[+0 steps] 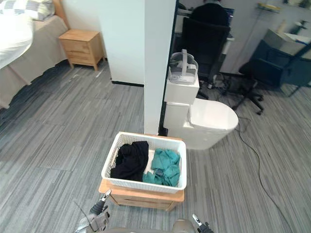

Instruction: Pick up the laundry basket with both hands and put the clothes into the washing machine.

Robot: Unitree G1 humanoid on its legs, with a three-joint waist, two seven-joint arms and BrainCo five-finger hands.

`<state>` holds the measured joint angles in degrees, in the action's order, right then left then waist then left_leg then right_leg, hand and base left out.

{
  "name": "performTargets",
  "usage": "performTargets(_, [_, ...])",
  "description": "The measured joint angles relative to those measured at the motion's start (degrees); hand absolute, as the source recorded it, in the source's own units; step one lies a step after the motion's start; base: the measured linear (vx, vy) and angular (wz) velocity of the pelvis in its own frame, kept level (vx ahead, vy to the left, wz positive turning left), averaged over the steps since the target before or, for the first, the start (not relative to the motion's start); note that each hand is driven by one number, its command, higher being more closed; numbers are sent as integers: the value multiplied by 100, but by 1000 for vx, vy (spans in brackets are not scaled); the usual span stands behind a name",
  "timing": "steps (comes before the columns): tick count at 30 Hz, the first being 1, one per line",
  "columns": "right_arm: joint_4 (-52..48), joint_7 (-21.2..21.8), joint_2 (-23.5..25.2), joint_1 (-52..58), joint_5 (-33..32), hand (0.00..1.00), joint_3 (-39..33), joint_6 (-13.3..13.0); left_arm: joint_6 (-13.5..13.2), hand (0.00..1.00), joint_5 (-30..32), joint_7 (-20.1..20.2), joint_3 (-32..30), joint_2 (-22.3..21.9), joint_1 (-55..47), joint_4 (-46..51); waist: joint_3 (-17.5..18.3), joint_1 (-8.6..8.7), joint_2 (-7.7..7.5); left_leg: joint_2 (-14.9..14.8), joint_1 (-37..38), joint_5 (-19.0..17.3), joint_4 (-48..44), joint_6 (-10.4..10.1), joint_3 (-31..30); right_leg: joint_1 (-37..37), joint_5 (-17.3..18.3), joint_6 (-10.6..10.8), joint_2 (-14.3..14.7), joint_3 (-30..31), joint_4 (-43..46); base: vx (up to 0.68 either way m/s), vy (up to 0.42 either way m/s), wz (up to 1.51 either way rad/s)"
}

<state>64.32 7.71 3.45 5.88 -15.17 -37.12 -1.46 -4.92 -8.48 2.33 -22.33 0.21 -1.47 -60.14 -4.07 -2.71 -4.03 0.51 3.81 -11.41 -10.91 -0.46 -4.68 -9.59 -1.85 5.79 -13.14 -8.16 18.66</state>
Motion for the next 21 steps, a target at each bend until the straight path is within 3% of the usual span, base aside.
performTargets(1, [15,-8,-2,13,2,0,-5,15,2,0,1,-6,-109,-23,-63,-14,106,-15,46,-132,-1,-57,-11,-92,-19,157,142,63,71,-99,-193,282,-406,10])
performTargets(3, [2,0,-130,17,3,0,-52,9,-2,0,3,3,-322,-192,-176,-95,293,27,320,-480,-13,-106,69,-228,-78,450,190,-15,408,-508,-775,272,-403,13])
performTargets(7, [0,-12,-300,131,-10,0,-561,11,-4,0,-3,13,-330,-341,-175,-264,403,41,620,-664,-6,30,362,-438,-318,755,185,-29,604,-895,-1277,142,-212,37])
performTargets(12, [-233,-24,-337,-41,-283,0,-468,-30,5,0,-216,6,-895,-117,-448,-289,392,40,470,-686,-64,59,501,-464,-268,763,148,-82,671,-890,-1525,-23,-49,-1])
performTargets(14, [-998,-71,-315,148,-424,0,-49,-43,12,0,-594,2,-1192,121,-580,-199,359,46,389,-692,-148,58,503,-466,-199,706,95,-88,683,-866,-1615,-64,-7,-17])
performTargets(17, [-3523,-272,-415,623,-488,0,751,-105,12,0,-1133,-75,-1375,525,-774,754,298,22,290,-709,-467,58,425,-473,-14,334,4,-132,705,-737,-1621,-63,-1,-25])
performTargets(21, [-5140,-438,-533,606,-415,0,881,-309,-111,0,-1361,-270,-1366,813,-602,2318,111,18,317,-733,-726,73,173,-508,30,17,-3,-149,691,-738,-1386,-16,-7,-5])
